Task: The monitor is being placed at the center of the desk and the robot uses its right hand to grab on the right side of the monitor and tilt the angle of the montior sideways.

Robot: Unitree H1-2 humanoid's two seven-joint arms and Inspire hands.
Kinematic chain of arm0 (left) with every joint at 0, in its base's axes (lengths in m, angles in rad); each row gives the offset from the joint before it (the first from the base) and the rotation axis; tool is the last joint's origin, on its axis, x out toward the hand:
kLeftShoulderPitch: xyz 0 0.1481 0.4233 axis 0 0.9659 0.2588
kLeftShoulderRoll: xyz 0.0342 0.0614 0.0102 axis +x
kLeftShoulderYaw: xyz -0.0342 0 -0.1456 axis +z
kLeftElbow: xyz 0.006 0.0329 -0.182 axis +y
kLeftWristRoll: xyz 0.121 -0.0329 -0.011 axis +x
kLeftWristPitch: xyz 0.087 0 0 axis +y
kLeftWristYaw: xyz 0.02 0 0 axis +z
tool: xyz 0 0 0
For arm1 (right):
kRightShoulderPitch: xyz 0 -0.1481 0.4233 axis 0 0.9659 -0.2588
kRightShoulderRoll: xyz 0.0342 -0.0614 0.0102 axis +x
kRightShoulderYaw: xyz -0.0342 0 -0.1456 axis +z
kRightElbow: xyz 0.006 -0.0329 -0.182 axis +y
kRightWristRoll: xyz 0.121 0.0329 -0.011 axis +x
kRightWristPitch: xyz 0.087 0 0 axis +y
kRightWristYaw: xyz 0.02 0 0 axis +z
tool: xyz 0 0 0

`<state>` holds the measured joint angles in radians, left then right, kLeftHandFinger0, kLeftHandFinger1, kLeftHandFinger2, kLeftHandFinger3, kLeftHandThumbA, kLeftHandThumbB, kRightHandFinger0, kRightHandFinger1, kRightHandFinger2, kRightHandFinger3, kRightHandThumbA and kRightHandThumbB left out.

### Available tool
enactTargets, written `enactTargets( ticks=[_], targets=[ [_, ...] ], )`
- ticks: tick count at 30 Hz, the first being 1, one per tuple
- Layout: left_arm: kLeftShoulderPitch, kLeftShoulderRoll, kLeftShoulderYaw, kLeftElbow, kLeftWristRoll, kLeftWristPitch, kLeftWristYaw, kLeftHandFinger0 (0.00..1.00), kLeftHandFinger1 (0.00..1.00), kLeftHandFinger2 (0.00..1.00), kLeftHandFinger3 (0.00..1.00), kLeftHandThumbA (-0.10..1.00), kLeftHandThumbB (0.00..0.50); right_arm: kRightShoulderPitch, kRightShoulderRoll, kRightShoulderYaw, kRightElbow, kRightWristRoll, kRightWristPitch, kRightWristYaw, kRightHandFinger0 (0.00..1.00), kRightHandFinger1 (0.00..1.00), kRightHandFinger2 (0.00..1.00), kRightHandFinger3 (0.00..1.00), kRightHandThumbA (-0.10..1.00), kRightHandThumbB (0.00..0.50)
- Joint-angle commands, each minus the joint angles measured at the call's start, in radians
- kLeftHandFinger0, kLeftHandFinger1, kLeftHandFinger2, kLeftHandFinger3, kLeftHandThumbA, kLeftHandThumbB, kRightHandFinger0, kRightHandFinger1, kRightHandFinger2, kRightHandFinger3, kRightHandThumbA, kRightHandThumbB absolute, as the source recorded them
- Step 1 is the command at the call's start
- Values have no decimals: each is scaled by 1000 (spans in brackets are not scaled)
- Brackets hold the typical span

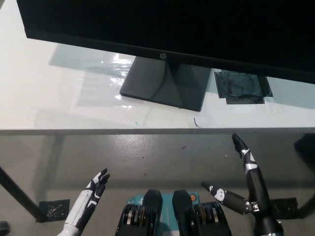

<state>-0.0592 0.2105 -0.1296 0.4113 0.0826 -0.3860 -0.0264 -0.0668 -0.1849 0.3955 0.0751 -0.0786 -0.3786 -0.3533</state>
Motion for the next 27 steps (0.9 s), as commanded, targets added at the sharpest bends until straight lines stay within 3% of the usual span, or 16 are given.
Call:
enactTargets(
  ticks=[1,3,5,7,8,10,13,15,27],
  targets=[
    [-24,19,-6,-21,-5,-84,-4,1000,1000,1000,1000,1000,297,26,-28,-27,-215,403,-91,224,1000,1000,1000,1000,1000,393],
    [-23,17,-6,-16,2,-84,2,1000,1000,1000,1000,1000,320,1,-75,-40,-427,905,118,333,1000,1000,1000,1000,1000,432],
    [-22,13,-8,-15,-2,-84,-3,1000,1000,1000,1000,1000,316,-11,-73,-74,-465,1076,196,350,1000,1000,1000,1000,1000,427],
    [-22,13,-8,-15,-2,-84,-4,1000,1000,1000,1000,1000,316,-11,-73,-76,-465,1081,199,353,1000,1000,1000,1000,1000,428],
    [-19,13,-6,-17,-5,-84,-6,1000,1000,1000,1000,1000,312,-54,-33,-160,-430,1284,286,370,1000,1000,1000,1000,1000,396],
    [-18,14,-7,-17,-3,-84,-6,1000,1000,1000,1000,1000,317,-89,2,-216,-389,1368,332,341,1000,1000,1000,1000,1000,384],
    [-18,14,-7,-18,0,-84,-5,1000,1000,1000,1000,1000,323,-105,16,-238,-368,1383,349,341,1000,1000,1000,1000,1000,378],
    [-18,9,-7,-12,-6,-84,-7,1000,1000,1000,1000,1000,329,-173,62,-306,-258,1421,405,349,1000,1000,1000,1000,1000,350],
    [4,9,-15,-21,7,-84,3,1000,1000,1000,1000,1000,313,-294,152,-411,-47,1395,492,373,1000,1000,1000,1000,1000,340]
  ],
)
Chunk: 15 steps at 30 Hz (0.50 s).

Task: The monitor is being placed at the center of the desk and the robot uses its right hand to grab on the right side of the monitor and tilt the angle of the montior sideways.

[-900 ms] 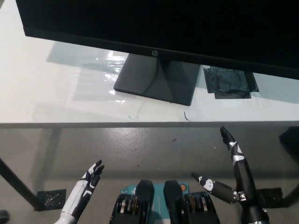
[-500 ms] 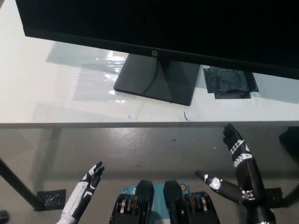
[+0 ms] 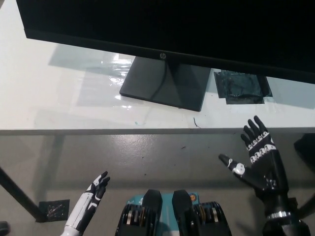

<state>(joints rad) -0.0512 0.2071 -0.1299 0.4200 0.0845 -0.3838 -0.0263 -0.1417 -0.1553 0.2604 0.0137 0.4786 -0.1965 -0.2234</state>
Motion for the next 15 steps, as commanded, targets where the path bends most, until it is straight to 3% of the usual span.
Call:
enactTargets(
  ticks=[1,4,15],
  targets=[
    [-4,13,-15,-30,6,-86,3,1000,1000,1000,1000,1000,314,-228,127,-284,26,840,316,241,1000,1000,1000,1000,1000,343],
    [-5,14,-17,-29,12,-86,8,1000,1000,1000,1000,1000,309,-255,141,-311,65,840,337,246,1000,1000,1000,1000,1000,366],
    [3,11,-16,-37,13,-86,8,1000,1000,1000,1000,1000,312,-335,192,-406,207,827,396,261,1000,1000,1000,1000,1000,365]
  ],
)
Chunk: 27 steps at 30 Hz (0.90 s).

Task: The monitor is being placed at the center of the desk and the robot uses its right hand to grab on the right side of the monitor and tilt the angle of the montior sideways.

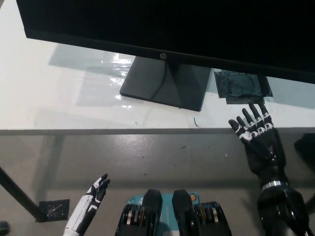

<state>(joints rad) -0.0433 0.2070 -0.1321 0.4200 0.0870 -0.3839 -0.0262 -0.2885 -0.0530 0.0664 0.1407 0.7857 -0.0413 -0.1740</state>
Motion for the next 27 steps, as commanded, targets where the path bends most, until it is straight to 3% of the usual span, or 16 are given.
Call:
enactTargets(
  ticks=[1,6,16,27],
  targets=[
    [-5,11,-13,-39,8,-86,5,1000,1000,1000,1000,1000,310,-194,94,-220,89,521,244,210,1000,1000,1000,1000,1000,346],
    [-10,18,-19,-35,14,-86,13,1000,1000,1000,1000,1000,289,-235,114,-267,176,503,269,250,1000,1000,1000,1000,1000,373],
    [-10,15,-15,-32,12,-86,12,1000,1000,1000,1000,1000,327,-301,154,-367,314,455,307,295,1000,1000,1000,1000,1000,374],
    [-10,18,-22,-37,15,-86,19,1000,1000,1000,1000,1000,298,-403,154,-464,433,402,332,351,1000,1000,1000,1000,1000,381]
  ],
)
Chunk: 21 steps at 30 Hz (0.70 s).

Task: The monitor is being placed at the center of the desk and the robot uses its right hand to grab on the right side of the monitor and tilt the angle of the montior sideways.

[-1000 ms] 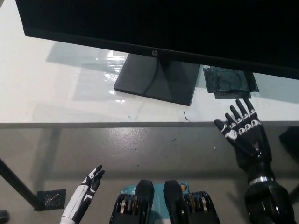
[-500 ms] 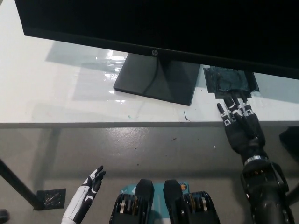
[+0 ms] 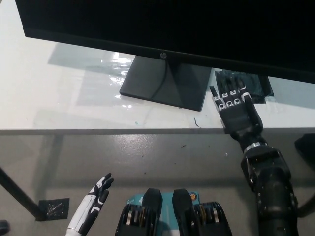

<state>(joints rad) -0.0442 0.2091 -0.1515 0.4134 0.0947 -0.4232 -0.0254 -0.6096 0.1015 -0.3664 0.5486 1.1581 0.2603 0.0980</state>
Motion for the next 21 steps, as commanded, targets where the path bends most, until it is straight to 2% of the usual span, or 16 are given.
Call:
enactTargets(
  ticks=[1,2,5,8,14,21],
  targets=[
    [-9,16,-3,-30,7,-47,19,1000,1000,1000,1000,1000,297,-90,-1,-37,31,25,30,80,1000,1000,1000,1000,1000,381],
    [-9,15,-2,-30,6,-47,17,1000,1000,1000,1000,1000,315,-98,-3,-42,36,15,28,84,1000,1000,1000,1000,1000,373],
    [-8,14,1,-31,4,-47,13,1000,1000,1000,1000,1000,322,-111,-4,-49,45,0,23,91,1000,1000,1000,1000,1000,373],
    [-5,14,1,-33,-2,-47,14,1000,1000,1000,1000,1000,310,-150,-13,-63,87,-19,11,76,1000,1000,1000,1000,1000,374],
    [-3,14,2,-34,-1,-47,10,1000,1000,1000,1000,1000,321,-174,-16,-77,116,-39,5,84,1000,1000,1000,1000,1000,363],
    [-2,16,-1,-34,0,-47,14,1000,1000,1000,1000,1000,304,-237,-36,-93,250,-74,-29,142,1000,1000,1000,1000,1000,361]
  ],
)
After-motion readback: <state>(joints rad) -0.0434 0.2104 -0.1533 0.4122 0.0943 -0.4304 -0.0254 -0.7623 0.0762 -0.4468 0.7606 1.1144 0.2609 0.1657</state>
